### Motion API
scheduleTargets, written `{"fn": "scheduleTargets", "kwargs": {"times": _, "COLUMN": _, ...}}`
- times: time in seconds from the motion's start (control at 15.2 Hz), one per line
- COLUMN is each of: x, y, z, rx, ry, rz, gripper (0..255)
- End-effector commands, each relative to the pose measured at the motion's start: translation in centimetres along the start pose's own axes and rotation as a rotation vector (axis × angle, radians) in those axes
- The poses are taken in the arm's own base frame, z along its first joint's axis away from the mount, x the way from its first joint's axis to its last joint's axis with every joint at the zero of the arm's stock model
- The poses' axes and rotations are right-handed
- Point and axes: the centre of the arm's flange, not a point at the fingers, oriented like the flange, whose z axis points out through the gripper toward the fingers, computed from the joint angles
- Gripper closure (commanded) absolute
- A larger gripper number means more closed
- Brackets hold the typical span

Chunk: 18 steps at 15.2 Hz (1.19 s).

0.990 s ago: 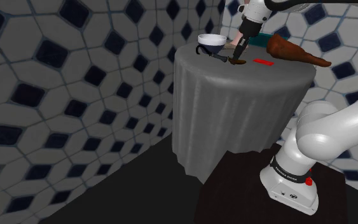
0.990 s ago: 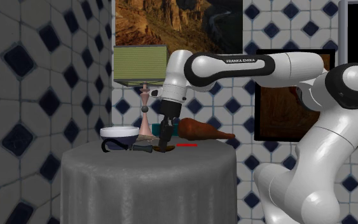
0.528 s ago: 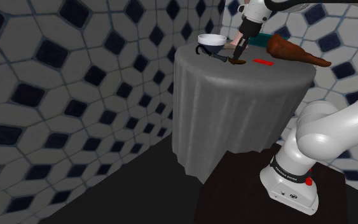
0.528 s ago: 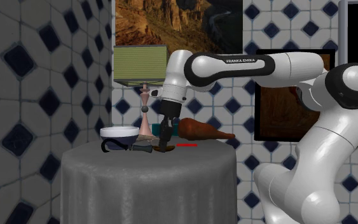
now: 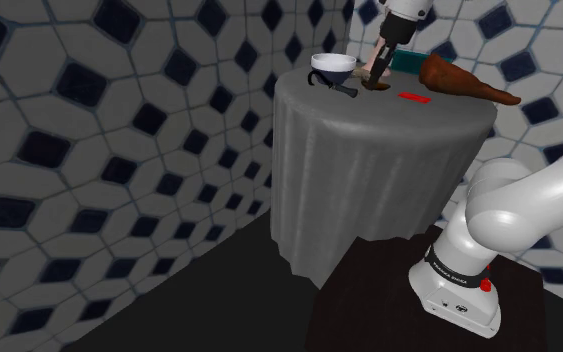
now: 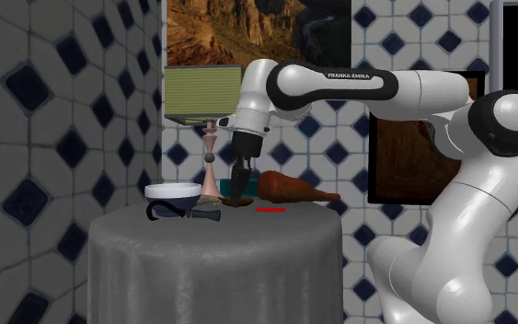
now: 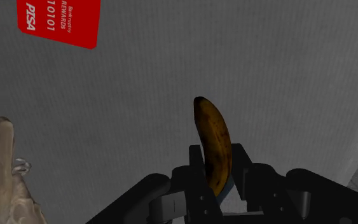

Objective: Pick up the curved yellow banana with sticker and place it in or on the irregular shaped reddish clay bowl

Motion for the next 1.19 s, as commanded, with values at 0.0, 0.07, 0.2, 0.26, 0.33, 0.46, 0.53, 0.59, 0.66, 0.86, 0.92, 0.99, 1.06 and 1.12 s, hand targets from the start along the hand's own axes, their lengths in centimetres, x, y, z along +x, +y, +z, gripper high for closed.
{"fn": "scheduleTargets", "kwargs": {"times": 0.0, "x": 0.3, "y": -0.1, "z": -1.1, "rx": 0.0, "ry": 0.0, "rz": 0.0, "gripper": 255}}
{"fn": "scheduleTargets", "kwargs": {"times": 0.07, "x": 0.4, "y": -0.1, "z": -1.6, "rx": 0.0, "ry": 0.0, "rz": 0.0, "gripper": 255}}
{"fn": "scheduleTargets", "kwargs": {"times": 0.2, "x": 0.6, "y": 0.0, "z": -2.6, "rx": 0.0, "ry": 0.0, "rz": 0.0, "gripper": 255}}
{"fn": "scheduleTargets", "kwargs": {"times": 0.26, "x": 0.7, "y": 0.0, "z": -3.1, "rx": 0.0, "ry": 0.0, "rz": 0.0, "gripper": 255}}
{"fn": "scheduleTargets", "kwargs": {"times": 0.33, "x": 0.8, "y": 0.0, "z": -3.6, "rx": 0.0, "ry": 0.0, "rz": 0.0, "gripper": 255}}
{"fn": "scheduleTargets", "kwargs": {"times": 0.46, "x": 1.1, "y": 0.0, "z": -4.7, "rx": 0.0, "ry": 0.0, "rz": 0.0, "gripper": 255}}
{"fn": "scheduleTargets", "kwargs": {"times": 0.53, "x": 1.2, "y": 0.0, "z": -5.2, "rx": 0.0, "ry": 0.0, "rz": 0.0, "gripper": 255}}
{"fn": "scheduleTargets", "kwargs": {"times": 0.59, "x": 1.3, "y": 0.0, "z": -5.7, "rx": 0.0, "ry": 0.0, "rz": 0.0, "gripper": 255}}
{"fn": "scheduleTargets", "kwargs": {"times": 0.66, "x": 1.4, "y": 0.0, "z": -6.2, "rx": 0.0, "ry": 0.0, "rz": 0.0, "gripper": 255}}
{"fn": "scheduleTargets", "kwargs": {"times": 0.86, "x": 1.7, "y": 0.0, "z": -7.8, "rx": 0.0, "ry": 0.0, "rz": 0.0, "gripper": 255}}
{"fn": "scheduleTargets", "kwargs": {"times": 0.92, "x": 1.8, "y": 0.0, "z": -8.3, "rx": 0.0, "ry": 0.0, "rz": 0.0, "gripper": 255}}
{"fn": "scheduleTargets", "kwargs": {"times": 0.99, "x": 2.0, "y": 0.0, "z": -8.8, "rx": 0.0, "ry": 0.0, "rz": 0.0, "gripper": 255}}
{"fn": "scheduleTargets", "kwargs": {"times": 1.06, "x": 2.1, "y": 0.0, "z": -9.3, "rx": 0.0, "ry": 0.0, "rz": 0.0, "gripper": 255}}
{"fn": "scheduleTargets", "kwargs": {"times": 1.12, "x": 2.2, "y": 0.0, "z": -9.8, "rx": 0.0, "ry": 0.0, "rz": 0.0, "gripper": 255}}
